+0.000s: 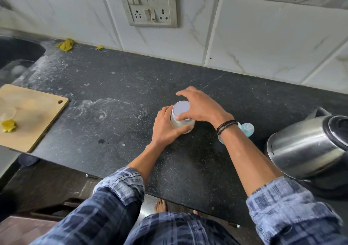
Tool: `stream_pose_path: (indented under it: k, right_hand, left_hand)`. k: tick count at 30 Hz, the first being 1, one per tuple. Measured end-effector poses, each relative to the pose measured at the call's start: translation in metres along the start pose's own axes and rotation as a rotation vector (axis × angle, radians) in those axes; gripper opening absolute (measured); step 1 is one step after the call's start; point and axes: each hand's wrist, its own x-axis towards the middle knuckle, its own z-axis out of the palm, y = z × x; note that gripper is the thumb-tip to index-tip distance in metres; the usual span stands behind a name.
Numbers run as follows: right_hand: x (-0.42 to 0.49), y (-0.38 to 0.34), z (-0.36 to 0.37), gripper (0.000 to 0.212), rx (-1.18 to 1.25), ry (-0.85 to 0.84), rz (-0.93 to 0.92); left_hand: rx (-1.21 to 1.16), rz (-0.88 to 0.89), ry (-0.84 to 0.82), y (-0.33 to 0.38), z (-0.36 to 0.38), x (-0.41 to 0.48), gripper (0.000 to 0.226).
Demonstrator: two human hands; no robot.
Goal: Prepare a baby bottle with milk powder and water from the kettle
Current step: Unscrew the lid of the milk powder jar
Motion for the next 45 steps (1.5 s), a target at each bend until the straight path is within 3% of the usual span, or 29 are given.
stream_pose_path:
  k: [4, 15, 19, 23, 29, 34, 39, 45]
  right_hand:
    - [-0.003, -0.003, 0.010, 0.082, -0.056, 0.002, -0.004]
    - [-0.004, -0.005, 0.010, 0.082, -0.052, -0.062, -0.007]
    - [-0.003, -0.006, 0.003, 0.103, -0.034, -0.162, 0.005]
    - [-0.003, -0.005, 0.005, 0.092, 0.002, -0.075, 0.056]
    - [-0.004, -0.004, -0.003, 0.096, 0.010, -0.129, 0.010]
    - [-0.009, -0.005, 0.003, 0.082, 0.000, -0.077, 0.006]
    - [-0.011, -0.006, -0.002, 0.095, 0.024, -0.128, -0.030]
    - [-0.012, -0.005, 0.005, 0.086, 0.039, -0.097, -0.004]
  left_hand:
    - [-0.012, -0.004, 0.005, 0.001, 0.000, -0.001, 0.087]
    - [-0.022, 0.000, 0.000, 0.001, -0.001, -0.001, 0.091]
    - [-0.024, 0.001, -0.001, 0.002, 0.000, -0.002, 0.091]
    - [-0.043, 0.001, -0.005, 0.001, 0.000, -0.001, 0.090]
    - [-0.028, -0.001, -0.002, 0.000, 0.000, -0.001, 0.091]
    - [-0.032, 0.003, -0.001, -0.002, 0.001, -0.001, 0.090]
    - [-0.024, -0.001, 0.000, -0.002, 0.002, -0.001, 0.092]
    - [-0.032, 0.008, 0.004, -0.003, 0.002, -0.002, 0.090]
